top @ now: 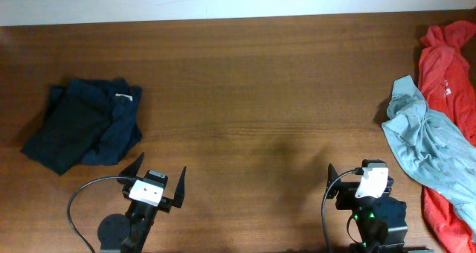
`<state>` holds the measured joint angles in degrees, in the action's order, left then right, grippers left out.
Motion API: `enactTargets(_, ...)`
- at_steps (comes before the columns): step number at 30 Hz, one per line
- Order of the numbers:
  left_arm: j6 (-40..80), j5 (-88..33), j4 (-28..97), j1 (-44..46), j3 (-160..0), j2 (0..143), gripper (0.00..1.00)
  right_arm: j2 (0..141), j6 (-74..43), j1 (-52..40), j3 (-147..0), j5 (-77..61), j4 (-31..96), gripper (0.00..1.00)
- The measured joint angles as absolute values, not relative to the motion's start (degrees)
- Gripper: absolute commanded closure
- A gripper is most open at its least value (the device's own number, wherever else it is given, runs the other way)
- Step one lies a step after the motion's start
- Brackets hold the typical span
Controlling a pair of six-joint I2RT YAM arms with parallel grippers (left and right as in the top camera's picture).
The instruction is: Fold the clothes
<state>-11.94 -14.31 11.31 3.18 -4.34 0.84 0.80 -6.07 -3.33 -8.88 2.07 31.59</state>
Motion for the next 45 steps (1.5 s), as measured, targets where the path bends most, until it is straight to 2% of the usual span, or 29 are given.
enactTargets(45,-11.8,-14.7,11.2,3.2,-4.3,0.8,0.01,0.8,-7.3,-3.3,-8.8,1.7,29.4,0.01)
